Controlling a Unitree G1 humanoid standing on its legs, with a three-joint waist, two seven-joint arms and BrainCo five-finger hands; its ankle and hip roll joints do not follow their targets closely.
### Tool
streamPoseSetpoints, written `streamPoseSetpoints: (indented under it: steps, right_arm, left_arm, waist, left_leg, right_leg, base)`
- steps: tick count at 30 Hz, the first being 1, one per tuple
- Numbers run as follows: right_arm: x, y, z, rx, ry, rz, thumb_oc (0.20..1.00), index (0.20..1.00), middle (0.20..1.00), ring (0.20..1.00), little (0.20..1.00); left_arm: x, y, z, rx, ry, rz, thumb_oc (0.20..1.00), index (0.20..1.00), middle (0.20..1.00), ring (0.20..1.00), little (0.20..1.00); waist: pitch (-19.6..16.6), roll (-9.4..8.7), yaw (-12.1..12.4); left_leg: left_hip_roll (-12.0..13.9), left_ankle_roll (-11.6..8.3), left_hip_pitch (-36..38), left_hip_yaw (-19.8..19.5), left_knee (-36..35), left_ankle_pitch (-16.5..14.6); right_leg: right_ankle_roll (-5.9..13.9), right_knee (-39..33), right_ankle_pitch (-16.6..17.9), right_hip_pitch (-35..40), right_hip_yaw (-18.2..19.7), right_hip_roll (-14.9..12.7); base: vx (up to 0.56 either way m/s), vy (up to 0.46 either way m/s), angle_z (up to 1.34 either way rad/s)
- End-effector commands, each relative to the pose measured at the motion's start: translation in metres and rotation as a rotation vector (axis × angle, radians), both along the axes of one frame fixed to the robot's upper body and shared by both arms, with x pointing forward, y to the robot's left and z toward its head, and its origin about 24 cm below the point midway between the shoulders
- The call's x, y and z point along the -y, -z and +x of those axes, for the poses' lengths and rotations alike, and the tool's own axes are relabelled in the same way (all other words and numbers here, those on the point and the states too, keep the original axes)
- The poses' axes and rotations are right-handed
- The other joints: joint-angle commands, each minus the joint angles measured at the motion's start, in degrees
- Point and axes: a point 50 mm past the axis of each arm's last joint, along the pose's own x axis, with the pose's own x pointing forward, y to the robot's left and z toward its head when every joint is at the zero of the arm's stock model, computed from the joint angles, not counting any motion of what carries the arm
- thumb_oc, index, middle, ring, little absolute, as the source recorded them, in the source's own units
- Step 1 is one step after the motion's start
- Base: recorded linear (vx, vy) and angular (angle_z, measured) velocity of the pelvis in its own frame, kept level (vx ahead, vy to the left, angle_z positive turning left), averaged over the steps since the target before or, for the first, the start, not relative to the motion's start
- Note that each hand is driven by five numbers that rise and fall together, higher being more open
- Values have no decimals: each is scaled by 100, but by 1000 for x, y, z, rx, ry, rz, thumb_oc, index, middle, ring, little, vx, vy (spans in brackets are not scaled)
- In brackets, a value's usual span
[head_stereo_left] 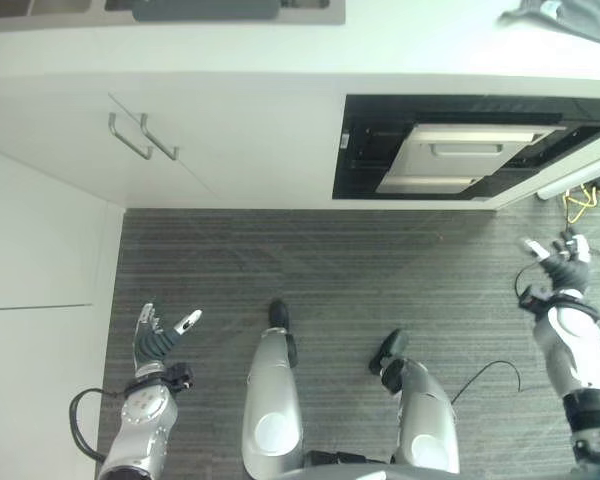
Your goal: Place the dishes in the dishwasher.
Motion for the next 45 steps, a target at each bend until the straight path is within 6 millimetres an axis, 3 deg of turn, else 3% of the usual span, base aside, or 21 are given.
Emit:
streamPoseSetpoints:
  steps: [1, 2, 4, 6, 9, 12, 15, 18, 20, 22, 23, 29, 35, 45]
  right_arm:
    - [7, -10, 5, 48, -141, 0, 1000, 1000, 1000, 1000, 1000]
    - [-2, 7, 1, -13, -231, 40, 1000, 1000, 1000, 1000, 1000]
    - [-13, 35, -8, -90, -318, 120, 1000, 1000, 1000, 1000, 1000]
    - [-20, 53, -13, -141, -354, 182, 1000, 1000, 1000, 1000, 1000]
    - [-36, 86, -35, -236, -406, 259, 1000, 1000, 1000, 1000, 1000]
    - [-42, 121, -67, -335, -422, 388, 1000, 1000, 1000, 1000, 1000]
    - [-45, 161, -109, -535, -389, 555, 1000, 1000, 1000, 1000, 1000]
    - [-50, 177, -131, -679, -403, 637, 1000, 1000, 1000, 1000, 1000]
    - [-51, 182, -139, -723, -378, 644, 1000, 1000, 1000, 1000, 1000]
    - [-47, 184, -143, -741, -306, 655, 1000, 1000, 1000, 1000, 1000]
    - [-45, 185, -143, -747, -293, 655, 1000, 1000, 1000, 1000, 1000]
    - [-58, 190, -146, -835, -357, 629, 1000, 1000, 1000, 1000, 1000]
    - [-68, 196, -154, -914, -415, 612, 1000, 1000, 1000, 1000, 1000]
    - [-63, 196, -157, -908, -358, 626, 1000, 1000, 1000, 1000, 1000]
  left_arm:
    - [-1, 2, -12, -10, 112, 40, 1000, 1000, 1000, 1000, 1000]
    - [2, 6, -10, -11, 133, 7, 1000, 1000, 1000, 1000, 1000]
    - [5, 11, -6, -40, 164, -13, 1000, 1000, 1000, 1000, 1000]
    - [8, 18, -3, -82, 192, -19, 1000, 1000, 1000, 1000, 1000]
    - [11, 29, 5, -154, 202, -70, 1000, 1000, 1000, 1000, 1000]
    - [17, 59, -9, -308, 217, -219, 1000, 1000, 1000, 1000, 1000]
    - [26, 91, -40, -483, 188, -377, 1000, 1000, 1000, 1000, 1000]
    - [33, 102, -52, -541, 170, -475, 1000, 1000, 1000, 1000, 1000]
    - [40, 108, -58, -581, 165, -528, 1000, 1000, 1000, 1000, 1000]
    - [50, 113, -58, -614, 179, -584, 1000, 1000, 1000, 1000, 1000]
    - [53, 114, -59, -629, 182, -603, 1000, 1000, 1000, 1000, 1000]
    - [57, 118, -63, -647, 122, -628, 1000, 1000, 1000, 1000, 1000]
    - [54, 118, -66, -621, 99, -620, 1000, 1000, 1000, 1000, 1000]
    - [46, 121, -83, -669, 109, -592, 1000, 1000, 1000, 1000, 1000]
  waist:
    - [-472, -80, 39]
    - [-569, -92, -2]
    - [-710, -56, -97]
    - [-813, -6, -219]
    - [-1019, 28, -535]
    - [-1304, 39, -717]
    - [-1649, 1, -754]
    - [-1785, 13, -748]
    - [-1841, 6, -775]
    - [-1921, 71, -939]
    - [-1962, 90, -983]
    - [-2342, 166, -1027]
    - [-2526, 166, -978]
    - [-2619, 165, -968]
  left_leg:
    - [-79, -258, 448, 53, -857, 158]
    - [-203, -187, 678, 93, -1180, 215]
    - [-268, -104, 948, 122, -1533, 268]
    - [-357, -26, 1224, 65, -1808, 287]
    - [-491, 38, 1528, -161, -2110, 337]
    - [-528, 31, 1843, -327, -2355, 353]
    - [-366, -196, 2186, -346, -2471, 448]
    - [-195, -377, 2232, -368, -2355, 532]
    - [-224, -391, 2104, -281, -1956, 413]
    - [-124, -419, 2162, 407, -1924, 465]
    - [-87, -402, 2226, 484, -1995, 476]
    - [-152, -344, 2965, 406, -2703, 506]
    - [-232, -292, 3099, 320, -2703, 380]
    - [-191, -282, 3138, 298, -2703, 367]
  right_leg:
    - [545, -345, -107, 823, 769, -413]
    - [591, -273, 117, 841, 844, -464]
    - [609, 23, 186, 765, 1027, -422]
    - [604, 10, 117, 707, 1202, -196]
    - [562, -613, -49, 643, 1591, 346]
    - [539, -1106, -34, 828, 1925, 596]
    - [361, -1655, -45, 1385, 1903, 767]
    - [219, -1888, -87, 1707, 1847, 897]
    - [172, -1904, -122, 1826, 1692, 865]
    - [192, -1904, -156, 1943, 1344, 824]
    - [194, -1904, -162, 1963, 1294, 809]
    - [272, -1892, -180, 2212, 1281, 779]
    - [340, -1890, -175, 2322, 1304, 730]
    - [358, -1904, -179, 2335, 1374, 754]
  base:
    - [152, 254, -5]
    - [132, 184, 2]
    - [141, 159, 9]
    - [153, 47, 1]
    - [168, -124, 12]
    - [183, -312, 59]
    - [141, -327, 60]
    - [20, -238, 5]
    - [-49, -108, 0]
    - [-57, 41, 52]
    - [13, 141, 107]
    - [73, 140, 25]
    - [45, 40, -2]
    - [4, 1, 1]
